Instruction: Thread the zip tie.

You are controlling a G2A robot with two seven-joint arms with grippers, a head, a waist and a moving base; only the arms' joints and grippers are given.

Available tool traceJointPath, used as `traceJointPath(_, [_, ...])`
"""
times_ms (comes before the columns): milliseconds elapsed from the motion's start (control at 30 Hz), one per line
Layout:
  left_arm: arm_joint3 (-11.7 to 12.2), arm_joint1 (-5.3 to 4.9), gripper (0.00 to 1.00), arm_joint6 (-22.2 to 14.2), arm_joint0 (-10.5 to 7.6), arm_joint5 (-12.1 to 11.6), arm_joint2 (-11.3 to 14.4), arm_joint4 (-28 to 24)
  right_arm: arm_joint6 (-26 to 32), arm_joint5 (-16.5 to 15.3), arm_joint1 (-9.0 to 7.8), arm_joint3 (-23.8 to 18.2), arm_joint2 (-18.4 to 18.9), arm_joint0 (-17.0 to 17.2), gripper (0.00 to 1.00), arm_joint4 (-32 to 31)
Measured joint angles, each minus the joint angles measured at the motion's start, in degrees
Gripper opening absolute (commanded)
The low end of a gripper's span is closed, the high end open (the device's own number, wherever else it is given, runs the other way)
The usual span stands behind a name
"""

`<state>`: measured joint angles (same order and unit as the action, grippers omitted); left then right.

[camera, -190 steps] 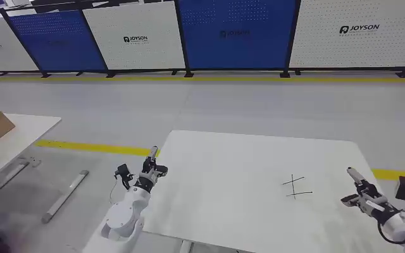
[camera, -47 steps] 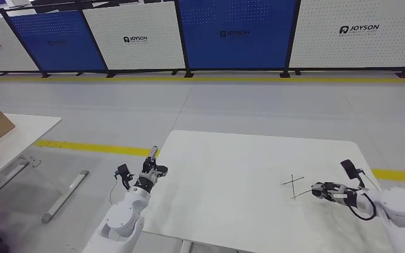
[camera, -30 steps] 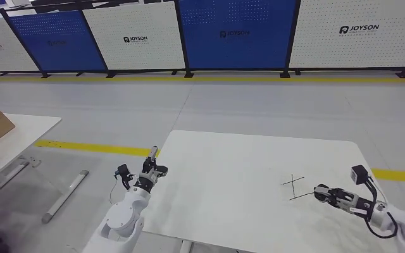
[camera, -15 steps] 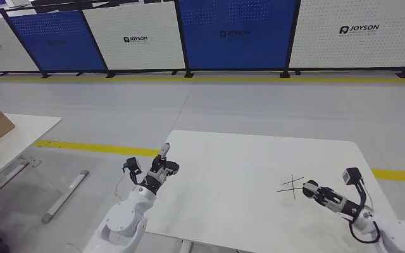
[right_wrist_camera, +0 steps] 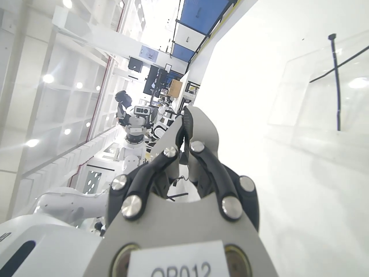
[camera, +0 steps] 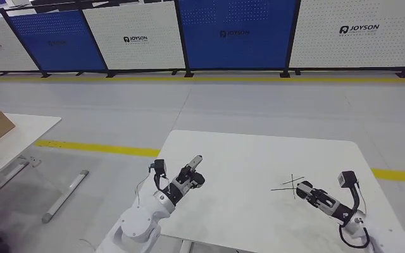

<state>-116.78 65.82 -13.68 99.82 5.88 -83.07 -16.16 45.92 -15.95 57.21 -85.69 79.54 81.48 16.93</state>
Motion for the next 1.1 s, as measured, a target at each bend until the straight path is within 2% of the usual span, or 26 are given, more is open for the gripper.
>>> traceJointPath(133, [1.37, 0.00, 1.00, -1.77, -0.43, -0.44, -0.19, -2.27, -1.54, -0.90, 0.23, -0.15, -0.14, 0.57, 0.00, 1.46])
traceJointPath(233, [2.54, -0.11, 1.00, -6.63, -1.30, 0.58, 0.88, -4.15, -1.43, -2.74, 0.62, -0.06, -1.15, 0.74, 0.00, 4.40])
traceJointPath(300, [3.31, -0.13, 1.00, -10.33, -2.92, 2.36, 2.64, -5.13, -2.01, -3.47, 0.96, -0.39, -2.52, 0.67, 0.00, 4.78])
traceJointPath(400, [4.43, 0.01, 1.00, -13.18, -5.69, 4.87, 6.35, -4.28, -3.56, -3.56, 1.41, -1.52, -4.14, 0.83, 0.00, 4.16])
traceJointPath(567, [7.35, 0.71, 1.00, -14.16, -11.50, 8.40, 13.89, -2.44, -7.50, -3.53, 2.41, -2.45, -7.87, 0.61, 0.00, 1.18])
traceJointPath(667, [9.45, 1.19, 1.00, -13.18, -14.19, 9.40, 16.94, -2.94, -9.58, -3.17, 2.83, -1.95, -9.34, -0.10, 0.00, 0.12])
traceJointPath(967, [9.77, 1.24, 1.00, -12.67, -14.49, 9.24, 17.18, -3.06, -9.92, -3.29, 2.92, -2.10, -9.34, 0.15, 0.00, 0.94])
traceJointPath(1033, [10.17, 1.25, 1.00, -12.34, -14.29, 7.85, 17.44, -2.85, -10.62, -3.52, 3.18, -2.65, -9.22, 0.65, 0.00, 3.83])
traceJointPath(1100, [11.38, 1.34, 1.00, -12.47, -14.28, 5.47, 18.17, -3.14, -10.15, -3.54, 3.60, -3.22, -9.06, 1.19, 0.00, 8.24])
